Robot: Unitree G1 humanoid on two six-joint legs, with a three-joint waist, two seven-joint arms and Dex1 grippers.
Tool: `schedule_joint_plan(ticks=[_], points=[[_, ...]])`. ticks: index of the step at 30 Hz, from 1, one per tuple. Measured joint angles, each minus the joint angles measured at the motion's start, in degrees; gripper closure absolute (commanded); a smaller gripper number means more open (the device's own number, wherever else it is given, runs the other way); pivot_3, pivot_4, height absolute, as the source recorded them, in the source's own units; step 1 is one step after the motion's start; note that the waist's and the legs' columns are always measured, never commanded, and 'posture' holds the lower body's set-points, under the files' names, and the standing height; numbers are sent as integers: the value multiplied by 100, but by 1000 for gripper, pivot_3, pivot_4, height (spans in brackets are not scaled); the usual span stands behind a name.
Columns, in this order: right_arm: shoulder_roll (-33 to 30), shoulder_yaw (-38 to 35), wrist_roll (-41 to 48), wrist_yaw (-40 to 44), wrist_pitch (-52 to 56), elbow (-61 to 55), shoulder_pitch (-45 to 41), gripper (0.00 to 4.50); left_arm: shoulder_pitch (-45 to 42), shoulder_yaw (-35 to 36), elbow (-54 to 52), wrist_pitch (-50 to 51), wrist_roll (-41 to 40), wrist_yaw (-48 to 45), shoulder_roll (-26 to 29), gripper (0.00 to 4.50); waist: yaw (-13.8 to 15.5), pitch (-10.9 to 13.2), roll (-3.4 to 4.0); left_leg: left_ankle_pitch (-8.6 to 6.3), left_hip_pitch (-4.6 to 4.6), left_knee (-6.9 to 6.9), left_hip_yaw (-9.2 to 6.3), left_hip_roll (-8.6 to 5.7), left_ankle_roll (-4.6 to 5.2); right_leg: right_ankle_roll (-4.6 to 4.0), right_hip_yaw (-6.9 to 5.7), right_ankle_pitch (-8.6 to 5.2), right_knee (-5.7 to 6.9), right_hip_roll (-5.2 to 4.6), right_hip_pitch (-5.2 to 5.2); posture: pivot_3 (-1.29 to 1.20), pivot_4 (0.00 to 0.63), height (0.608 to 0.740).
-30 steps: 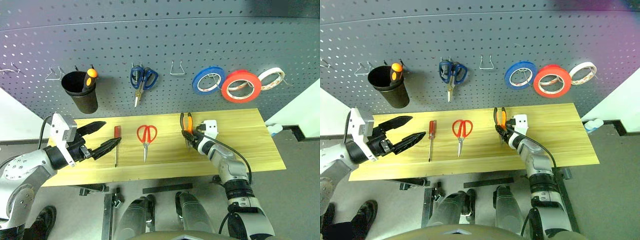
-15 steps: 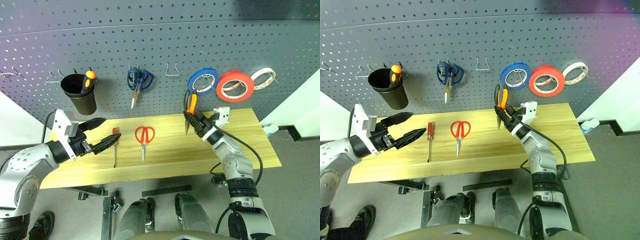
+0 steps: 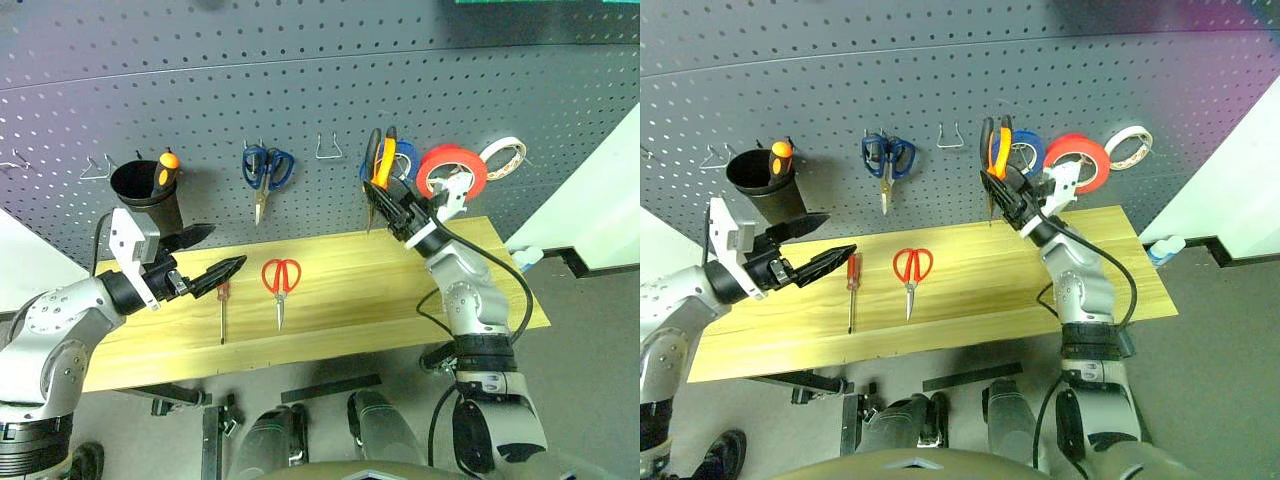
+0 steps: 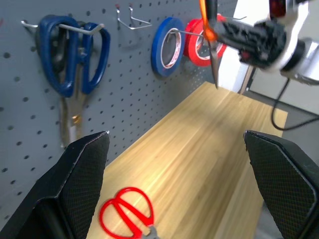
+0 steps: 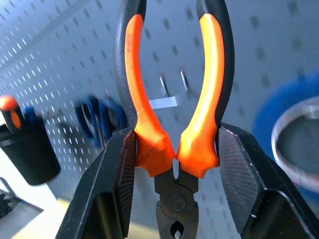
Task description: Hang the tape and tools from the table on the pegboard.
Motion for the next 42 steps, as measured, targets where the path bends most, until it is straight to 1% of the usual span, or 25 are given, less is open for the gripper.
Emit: schedule_joint_plan(ticks=[7,12,18,28,42], points=[[209,76,1,-60,-104,122,-319,2452,92,-12,-22,-5,42,87,-26,0,15,-13,1,0,0,29,0,-1,-1,-1,3,-1,35,0,-1,-186,87,740],[404,156,-15,-99,-304,300,-703,2452,124,-13,-82,-5,41,102,-60,0,14,-14,2,0,1,66,-1,1,-2,-3,1,0,65,2,2,-176,87,740],[599,148,-78,-111,-753,1132,-1257,2452,156,-14,-126,-4,40,168,-84,0,15,-17,0,0,4,83,-2,1,-2,-8,0,6,70,2,9,-159,91,740],[630,60,-330,-96,-1699,2715,-2102,2452,287,-10,-319,14,30,270,-95,0,32,-17,0,1,4,79,-3,1,-2,-9,0,5,72,3,7,-127,100,740],[597,-262,-394,-92,-2470,4039,-2949,2452,458,21,-507,19,-45,422,-115,0,43,-16,1,0,4,77,-3,1,-1,-9,0,5,71,3,7,-103,108,740]])
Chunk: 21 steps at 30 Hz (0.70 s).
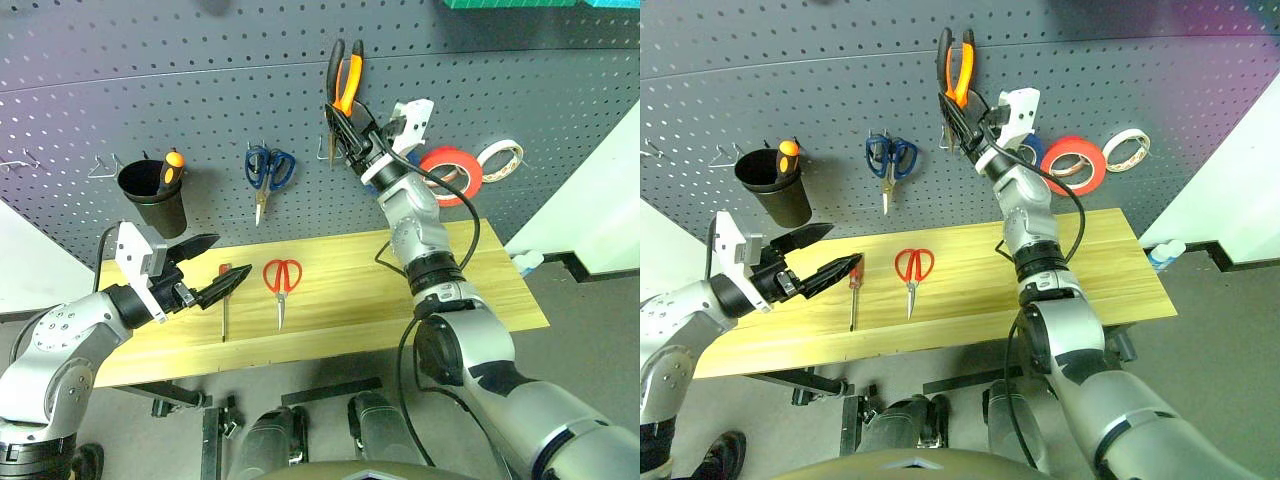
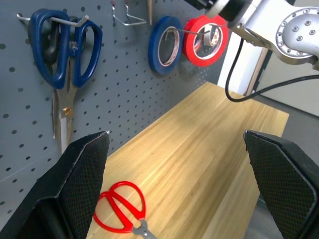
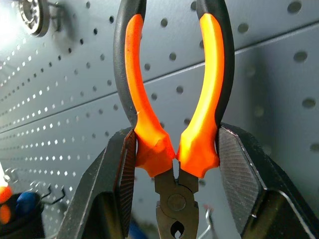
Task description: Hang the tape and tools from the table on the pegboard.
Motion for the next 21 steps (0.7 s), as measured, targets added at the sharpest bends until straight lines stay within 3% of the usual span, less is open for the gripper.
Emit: schedule_joint_plan(ticks=[21], points=[[51,-189,-464,-541,-1176,1598,-719,2452,279,104,-195,39,-158,119,3,0,37,2,2,0,1,-4,-2,0,-1,-1,0,-1,0,1,-1,-47,112,740]])
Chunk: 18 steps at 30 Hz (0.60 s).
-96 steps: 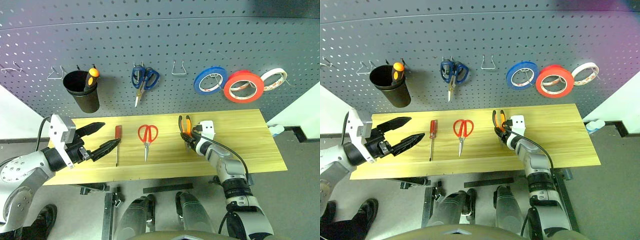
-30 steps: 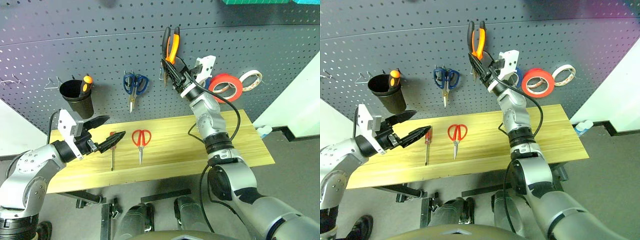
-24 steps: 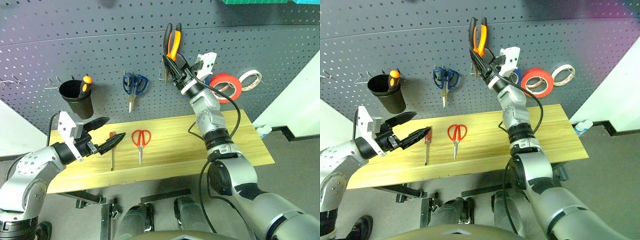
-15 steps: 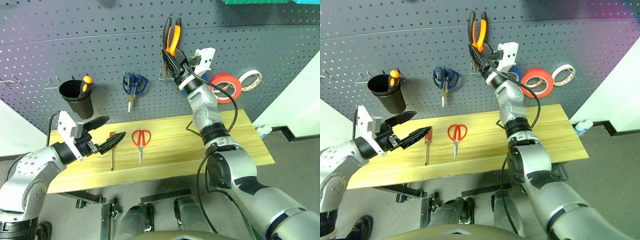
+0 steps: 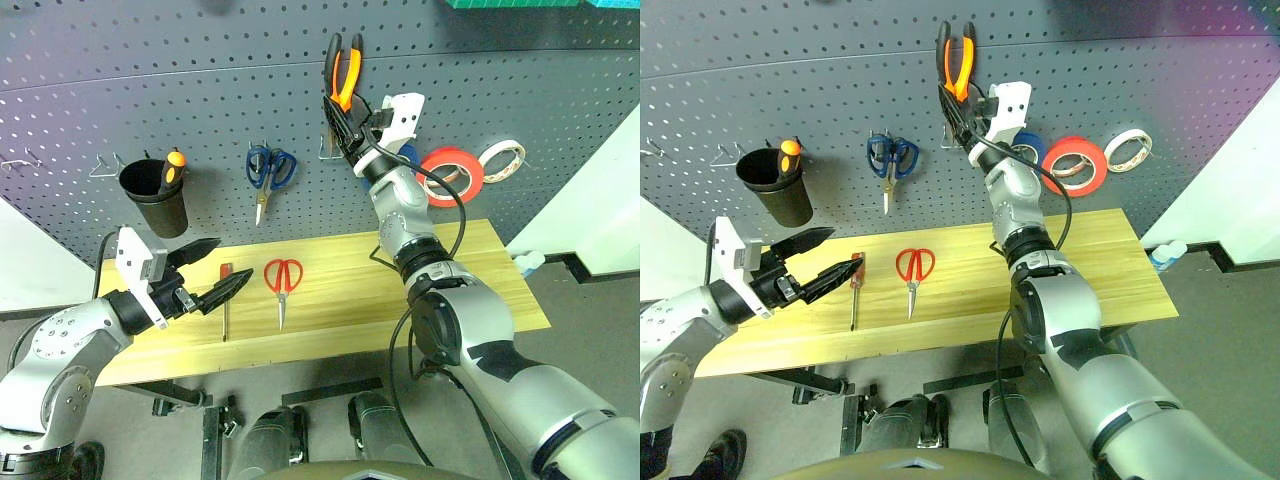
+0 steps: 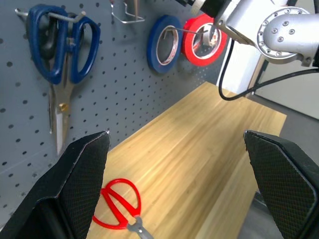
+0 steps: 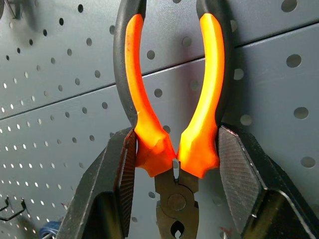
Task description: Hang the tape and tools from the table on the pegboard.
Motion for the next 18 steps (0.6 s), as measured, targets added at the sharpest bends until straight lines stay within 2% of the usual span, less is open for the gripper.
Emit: schedule_joint_plan(ticks=[11,18], points=[[-5,-22,-225,-279,-209,277,-128,2452,148,59,-112,30,-43,46,13,0,24,0,0,1,2,1,0,0,-1,0,0,0,1,0,2,-34,108,740],[-9,-14,-410,-523,-326,330,-134,2452,171,102,-199,72,-71,65,16,0,137,0,0,1,3,1,0,0,-2,-1,0,0,1,1,0,-28,107,740]])
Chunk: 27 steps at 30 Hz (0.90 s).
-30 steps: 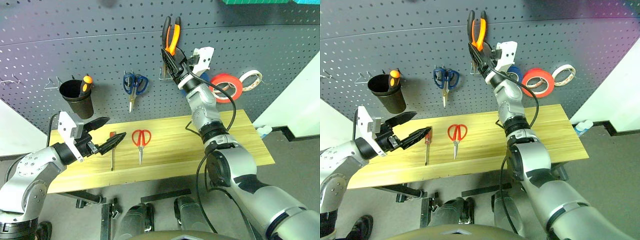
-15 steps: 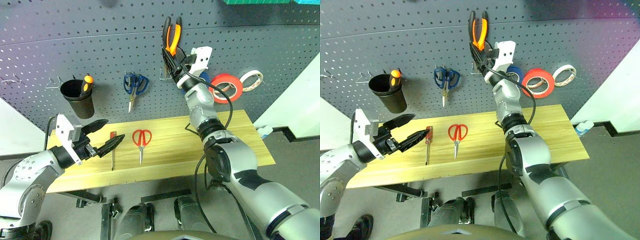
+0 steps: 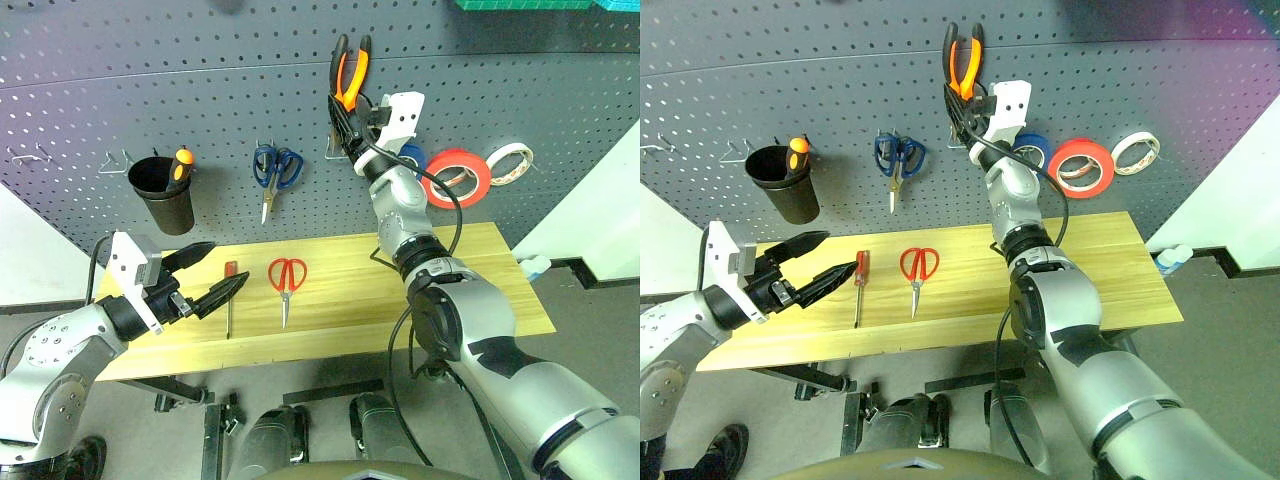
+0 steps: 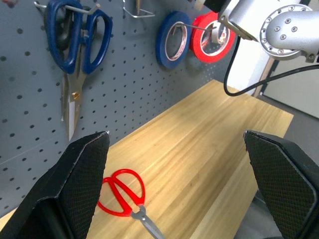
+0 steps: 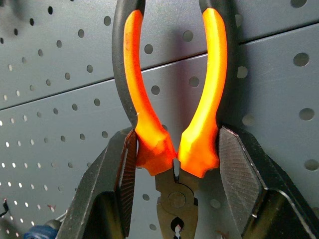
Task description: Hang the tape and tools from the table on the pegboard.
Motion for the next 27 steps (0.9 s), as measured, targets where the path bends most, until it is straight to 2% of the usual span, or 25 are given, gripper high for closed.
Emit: schedule_joint_plan(ticks=[10,27], points=[[16,327,-628,-367,-203,104,170,2452,31,27,-57,42,-70,47,24,0,9,1,1,0,0,-5,0,0,-1,-1,0,-1,-3,0,-1,-22,121,740],[-15,540,-1081,-845,-270,192,518,2452,88,136,-160,132,-173,108,59,0,15,3,3,0,0,-8,-2,0,-1,-2,-1,-1,-8,0,1,-13,126,740]])
